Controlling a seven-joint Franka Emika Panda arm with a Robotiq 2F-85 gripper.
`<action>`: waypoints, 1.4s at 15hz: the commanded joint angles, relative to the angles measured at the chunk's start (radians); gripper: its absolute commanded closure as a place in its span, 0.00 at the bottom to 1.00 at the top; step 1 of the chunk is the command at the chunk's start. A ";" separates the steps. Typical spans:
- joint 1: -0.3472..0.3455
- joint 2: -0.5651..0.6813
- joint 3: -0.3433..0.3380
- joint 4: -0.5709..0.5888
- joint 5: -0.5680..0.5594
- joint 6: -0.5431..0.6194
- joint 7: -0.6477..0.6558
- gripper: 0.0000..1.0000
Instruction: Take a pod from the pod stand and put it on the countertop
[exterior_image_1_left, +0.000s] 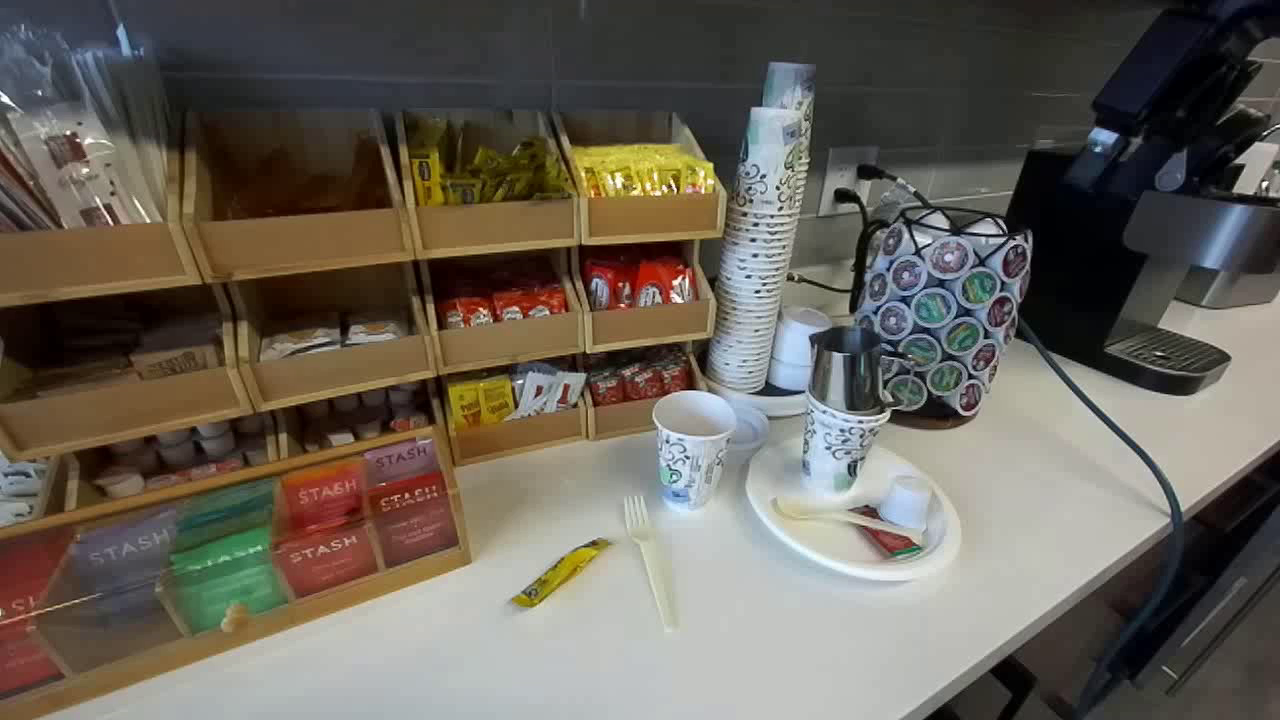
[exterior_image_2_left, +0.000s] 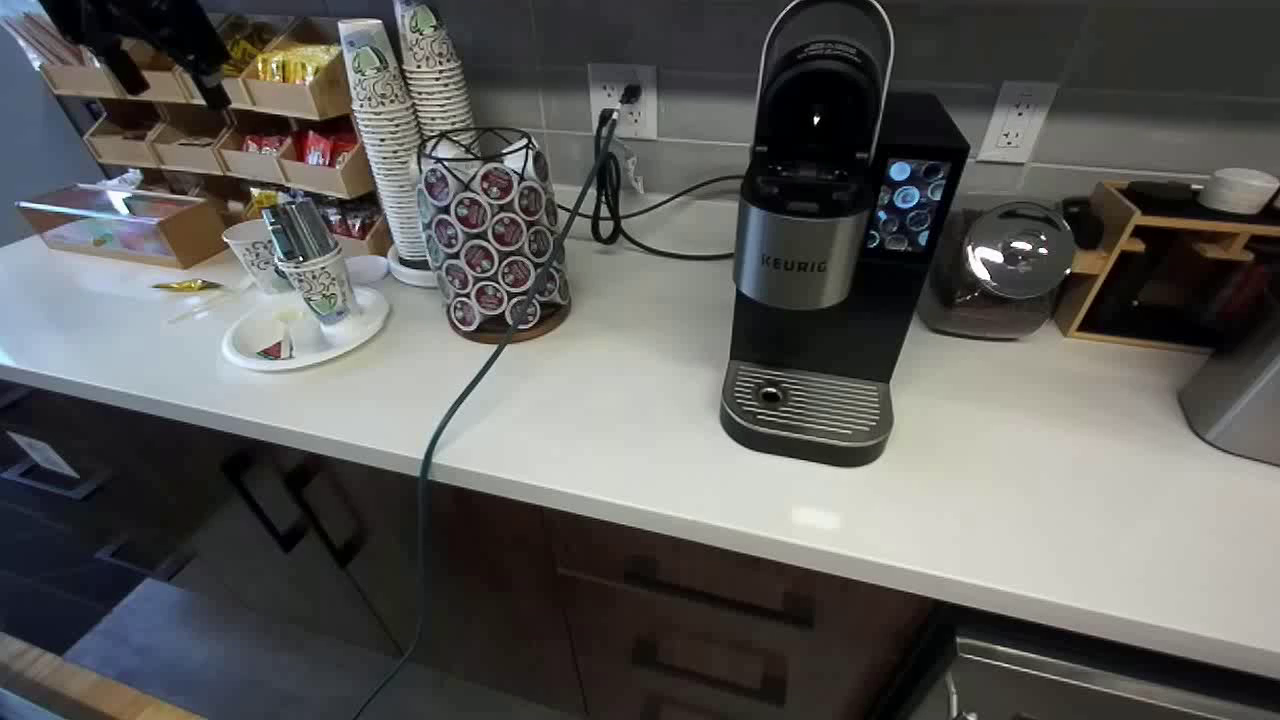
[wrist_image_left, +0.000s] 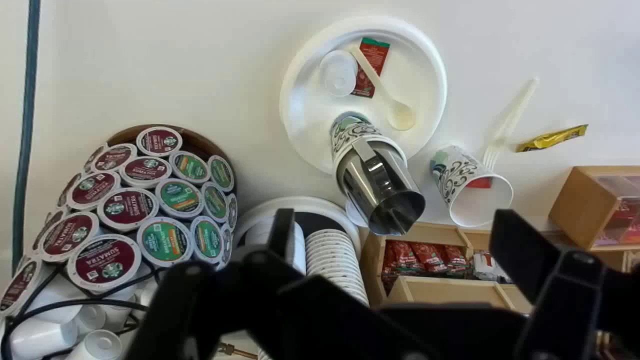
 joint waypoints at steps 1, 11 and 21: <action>-0.007 0.000 0.007 0.002 0.003 -0.002 -0.002 0.00; -0.048 0.121 -0.078 0.023 0.014 0.040 -0.108 0.00; -0.136 0.435 -0.143 0.172 0.060 0.235 -0.224 0.00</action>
